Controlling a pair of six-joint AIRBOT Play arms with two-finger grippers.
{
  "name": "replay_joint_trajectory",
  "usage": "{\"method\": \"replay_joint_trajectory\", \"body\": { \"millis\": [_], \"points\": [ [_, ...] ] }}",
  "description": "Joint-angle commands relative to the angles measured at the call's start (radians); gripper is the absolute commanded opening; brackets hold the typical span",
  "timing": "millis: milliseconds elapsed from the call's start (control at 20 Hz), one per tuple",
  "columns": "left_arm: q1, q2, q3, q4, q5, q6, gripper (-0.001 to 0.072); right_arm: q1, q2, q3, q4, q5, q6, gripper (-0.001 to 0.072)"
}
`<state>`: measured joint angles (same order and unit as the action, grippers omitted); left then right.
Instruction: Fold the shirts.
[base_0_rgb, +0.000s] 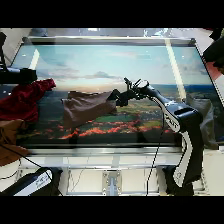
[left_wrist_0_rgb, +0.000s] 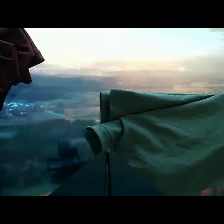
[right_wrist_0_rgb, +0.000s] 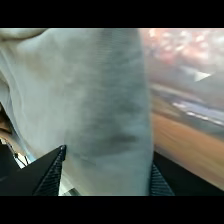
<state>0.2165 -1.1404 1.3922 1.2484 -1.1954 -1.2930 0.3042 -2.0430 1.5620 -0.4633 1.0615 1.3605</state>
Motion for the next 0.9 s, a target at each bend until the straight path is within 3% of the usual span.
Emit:
{"method": "replay_joint_trajectory", "body": {
  "millis": [0, 50, 100, 300, 450, 650, 850],
  "points": [
    [0.000, -0.006, -0.023, 0.000, -0.001, 0.000, 0.0010, 0.047, -0.008, 0.000, 0.061, -0.001, -0.048, 0.0390],
    [0.000, -0.006, -0.031, 0.000, -0.003, 0.000, 0.0010, 0.053, -0.008, 0.006, 0.079, -0.011, -0.047, 0.0181],
    [0.000, -0.006, -0.037, 0.000, -0.003, 0.000, 0.0010, 0.053, -0.008, 0.028, 0.100, -0.001, -0.048, 0.0023],
    [0.000, -0.006, -0.039, 0.000, -0.003, 0.000, 0.0010, -0.063, 0.041, 0.283, 0.069, 0.079, -0.064, 0.0011],
    [0.000, -0.006, -0.039, 0.000, -0.003, 0.000, 0.0010, -0.264, 0.145, 0.477, -0.178, 0.190, 0.091, 0.0010],
    [0.000, -0.006, -0.039, -0.005, -0.003, 0.000, 0.0010, -0.506, 0.355, 0.463, -0.554, 0.482, 0.204, 0.0010],
    [0.000, -0.006, -0.039, -0.065, -0.003, 0.000, 0.0009, -0.702, 0.601, 0.296, -0.807, 0.586, 0.201, 0.0009]
  ]
}}
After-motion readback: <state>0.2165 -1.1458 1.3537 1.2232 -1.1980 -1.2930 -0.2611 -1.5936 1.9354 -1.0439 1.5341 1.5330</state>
